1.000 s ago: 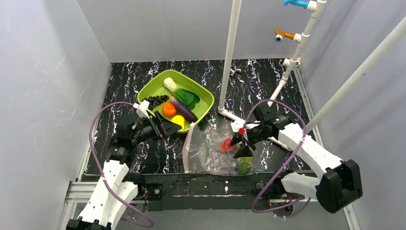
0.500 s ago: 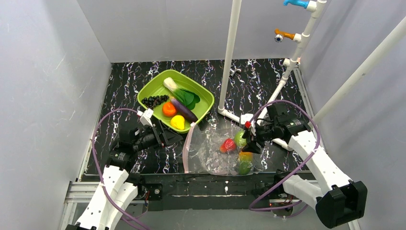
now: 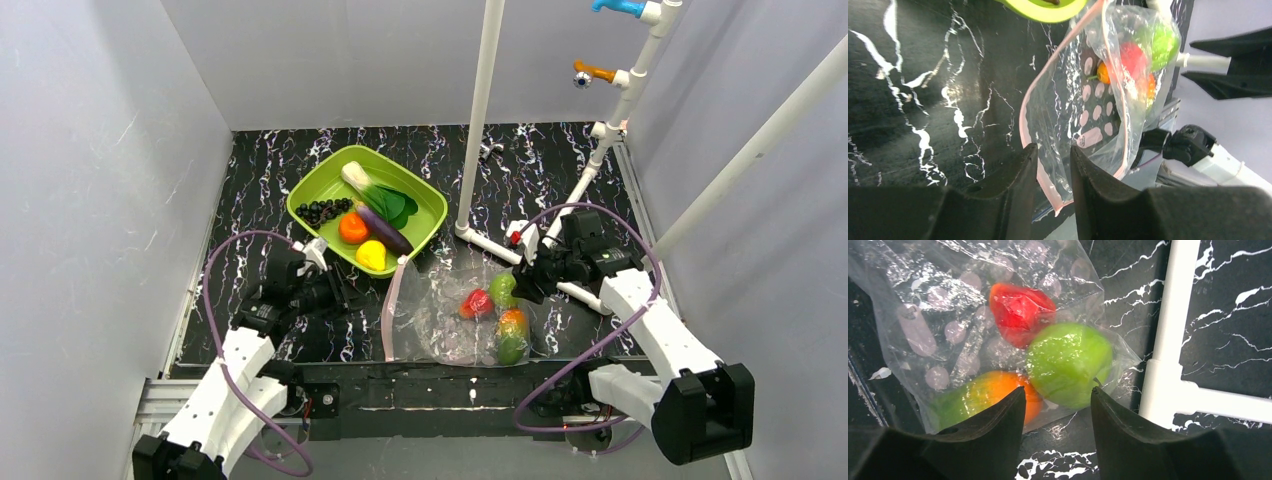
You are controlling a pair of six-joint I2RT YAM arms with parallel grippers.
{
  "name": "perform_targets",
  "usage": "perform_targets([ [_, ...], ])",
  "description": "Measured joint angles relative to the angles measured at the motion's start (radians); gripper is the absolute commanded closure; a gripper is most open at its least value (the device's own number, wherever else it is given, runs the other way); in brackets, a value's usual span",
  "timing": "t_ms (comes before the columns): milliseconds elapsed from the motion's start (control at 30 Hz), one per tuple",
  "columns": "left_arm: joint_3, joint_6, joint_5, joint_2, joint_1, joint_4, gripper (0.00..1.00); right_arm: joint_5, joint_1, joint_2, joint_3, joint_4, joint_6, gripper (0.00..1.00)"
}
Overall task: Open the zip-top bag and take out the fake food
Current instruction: Pick up the fake fruit from the zipper food storage bag.
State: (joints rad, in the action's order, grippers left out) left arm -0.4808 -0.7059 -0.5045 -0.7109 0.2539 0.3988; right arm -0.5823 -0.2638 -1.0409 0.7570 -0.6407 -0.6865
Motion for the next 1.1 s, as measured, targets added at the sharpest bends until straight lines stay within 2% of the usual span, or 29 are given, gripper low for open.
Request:
perform_targets([
  [100,0.000,-0.008,0.002,-0.033,0.055,-0.021,0.77,0.016,0.000,-0.034,-0.001,0.009,0.006,0.44],
  [200,0.000,-0.024,0.009,-0.091,0.157,-0.066,0.79,0.022,0.000,-0.051,-0.001,0.012,0.005,0.45],
  [433,0.007,-0.066,0.030,-0.259,0.304,-0.192,0.78,0.054,-0.042,-0.074,-0.002,0.013,-0.006,0.46],
  [700,0.009,-0.091,0.079,-0.457,0.434,-0.429,0.75,0.140,-0.139,-0.179,-0.002,0.019,-0.037,0.53],
  [933,0.009,-0.028,0.162,-0.528,0.567,-0.610,0.53,0.201,-0.234,-0.281,0.012,0.023,-0.079,0.54],
  [1100,0.025,0.035,0.240,-0.538,0.635,-0.692,0.39,0.189,-0.253,-0.364,0.096,0.012,-0.100,0.54],
])
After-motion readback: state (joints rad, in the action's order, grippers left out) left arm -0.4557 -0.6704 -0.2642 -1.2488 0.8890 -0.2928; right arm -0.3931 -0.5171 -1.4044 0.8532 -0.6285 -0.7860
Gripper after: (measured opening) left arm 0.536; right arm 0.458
